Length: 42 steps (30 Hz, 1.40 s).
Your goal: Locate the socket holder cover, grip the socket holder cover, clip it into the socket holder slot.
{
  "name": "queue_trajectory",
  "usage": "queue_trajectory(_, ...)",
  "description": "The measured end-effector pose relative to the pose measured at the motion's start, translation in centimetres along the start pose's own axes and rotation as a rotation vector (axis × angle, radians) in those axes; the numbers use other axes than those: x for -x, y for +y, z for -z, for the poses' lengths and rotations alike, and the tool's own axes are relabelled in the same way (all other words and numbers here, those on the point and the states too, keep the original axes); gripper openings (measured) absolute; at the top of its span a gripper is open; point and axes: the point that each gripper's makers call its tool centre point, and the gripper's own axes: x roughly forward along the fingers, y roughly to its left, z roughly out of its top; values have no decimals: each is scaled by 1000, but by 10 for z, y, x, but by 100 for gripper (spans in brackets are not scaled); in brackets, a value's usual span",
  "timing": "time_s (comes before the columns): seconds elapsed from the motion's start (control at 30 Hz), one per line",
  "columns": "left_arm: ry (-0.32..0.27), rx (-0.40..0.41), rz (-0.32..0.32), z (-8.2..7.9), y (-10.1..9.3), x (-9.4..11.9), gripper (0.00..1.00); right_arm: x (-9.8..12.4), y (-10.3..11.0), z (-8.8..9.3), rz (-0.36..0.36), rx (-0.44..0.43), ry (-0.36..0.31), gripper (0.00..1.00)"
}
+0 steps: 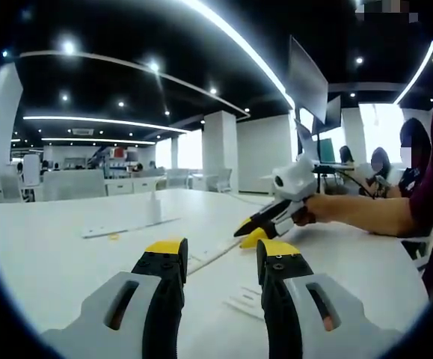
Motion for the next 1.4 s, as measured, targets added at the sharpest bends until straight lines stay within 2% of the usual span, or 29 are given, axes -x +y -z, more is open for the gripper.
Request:
queue_trajectory(0.5,2,-2,0,1,-2,0,38,1,-3,4,12,-16,8,33)
queue_trajectory(1.4,6,-2,1,2,-2,0,38,0,17,6,-1,-16,12,33)
